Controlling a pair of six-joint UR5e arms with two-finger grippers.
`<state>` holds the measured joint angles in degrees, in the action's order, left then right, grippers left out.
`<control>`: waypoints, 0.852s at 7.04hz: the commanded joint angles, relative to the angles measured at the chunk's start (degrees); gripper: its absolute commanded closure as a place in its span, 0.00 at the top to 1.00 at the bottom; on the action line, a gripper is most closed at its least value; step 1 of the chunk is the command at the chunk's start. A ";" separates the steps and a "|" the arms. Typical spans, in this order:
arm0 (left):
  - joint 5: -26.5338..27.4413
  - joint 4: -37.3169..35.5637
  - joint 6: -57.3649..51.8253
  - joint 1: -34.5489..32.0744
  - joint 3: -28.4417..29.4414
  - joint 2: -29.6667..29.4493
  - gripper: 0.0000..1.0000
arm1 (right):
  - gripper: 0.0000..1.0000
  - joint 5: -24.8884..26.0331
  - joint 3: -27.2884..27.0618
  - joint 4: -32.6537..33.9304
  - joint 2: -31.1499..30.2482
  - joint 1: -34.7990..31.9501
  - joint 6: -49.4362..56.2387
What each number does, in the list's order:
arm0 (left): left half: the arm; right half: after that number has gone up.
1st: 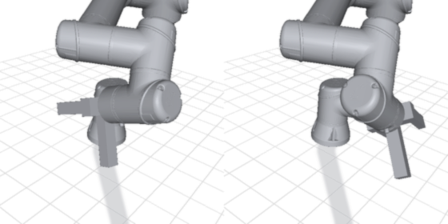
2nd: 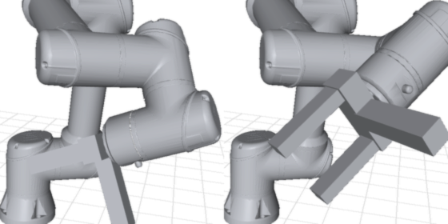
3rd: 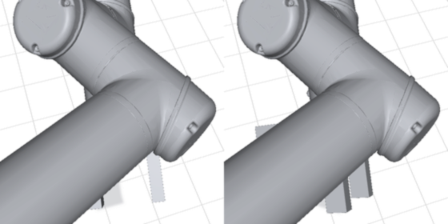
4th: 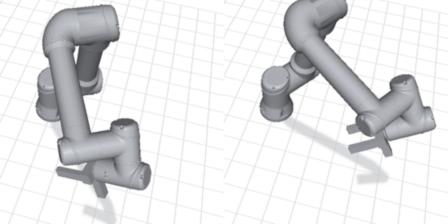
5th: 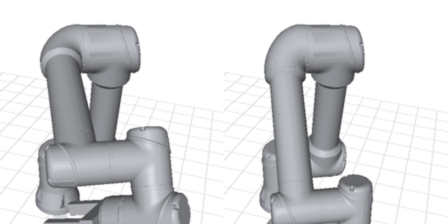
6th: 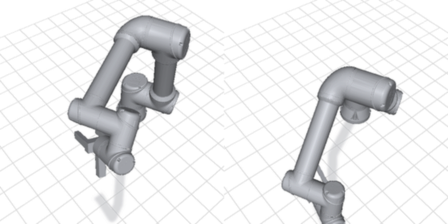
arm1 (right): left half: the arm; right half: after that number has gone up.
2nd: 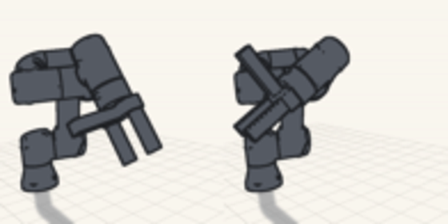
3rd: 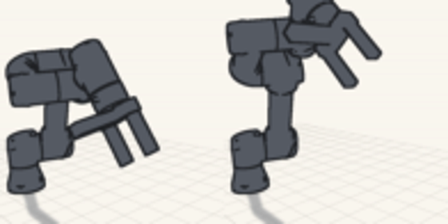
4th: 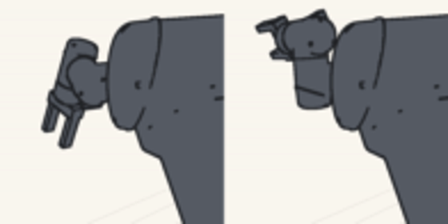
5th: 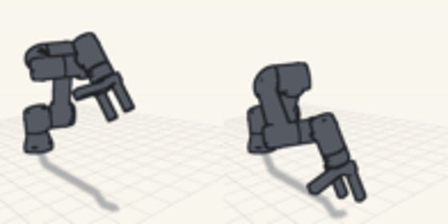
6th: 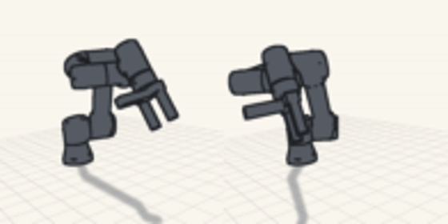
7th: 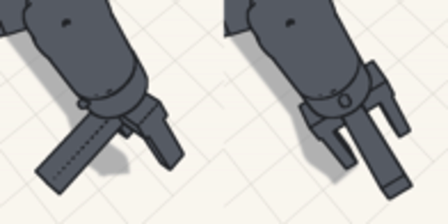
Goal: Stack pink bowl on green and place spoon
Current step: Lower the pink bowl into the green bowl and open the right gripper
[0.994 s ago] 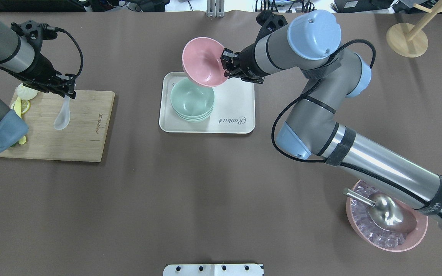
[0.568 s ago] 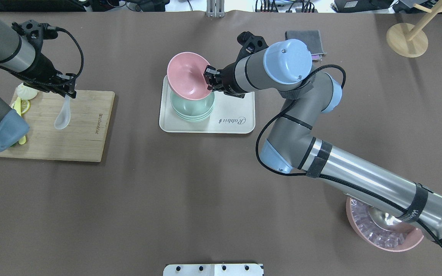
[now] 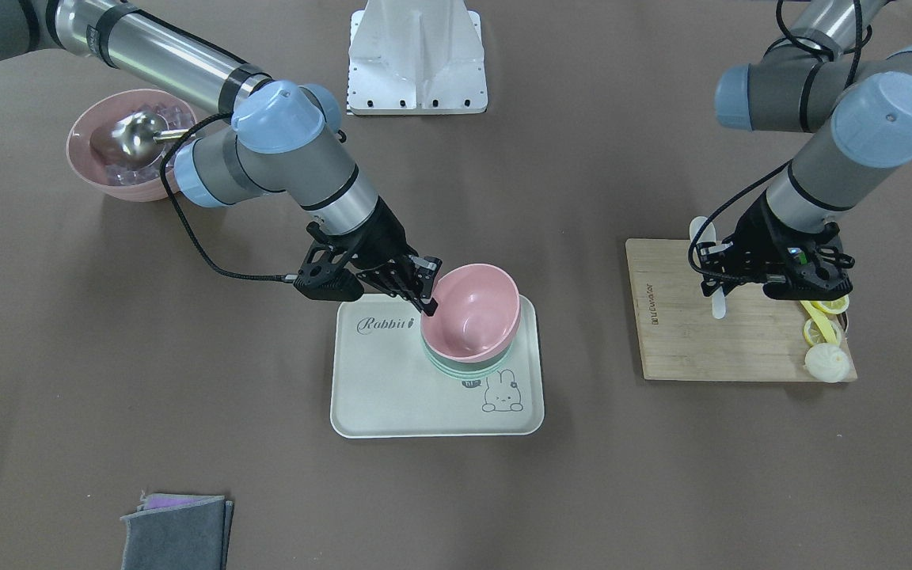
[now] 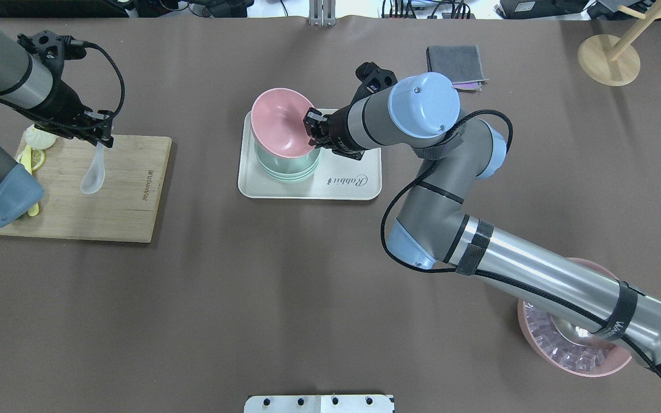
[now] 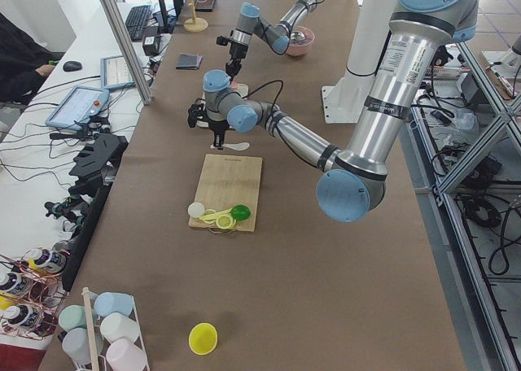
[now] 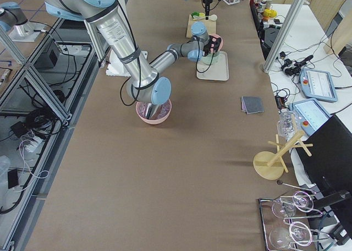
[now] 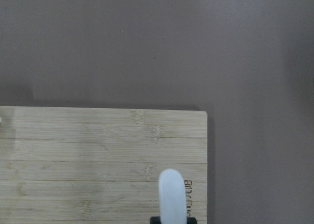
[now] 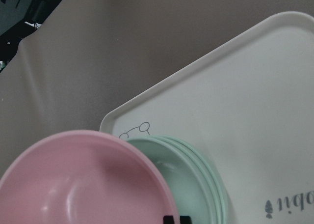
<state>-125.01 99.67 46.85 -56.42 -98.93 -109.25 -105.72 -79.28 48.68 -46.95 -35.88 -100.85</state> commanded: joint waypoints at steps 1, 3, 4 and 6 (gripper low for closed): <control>-0.06 0.00 0.00 0.00 -0.03 -0.08 0.00 | 0.00 -0.01 -0.08 0.53 -0.33 0.54 -3.47; -0.06 0.00 0.08 0.00 -0.12 -0.08 0.00 | 0.00 0.08 -0.43 1.32 -0.33 0.72 -3.48; -0.14 0.00 0.08 0.00 -0.12 0.00 0.00 | 0.00 0.08 -0.61 1.50 -0.33 0.72 -3.48; -0.23 0.00 0.00 0.00 -0.12 0.00 0.00 | 0.00 -0.01 -0.87 1.42 -0.42 0.63 -3.48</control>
<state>-125.17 99.67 46.87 -56.42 -99.05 -109.30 -105.66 -79.97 50.11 -47.34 -35.22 -104.32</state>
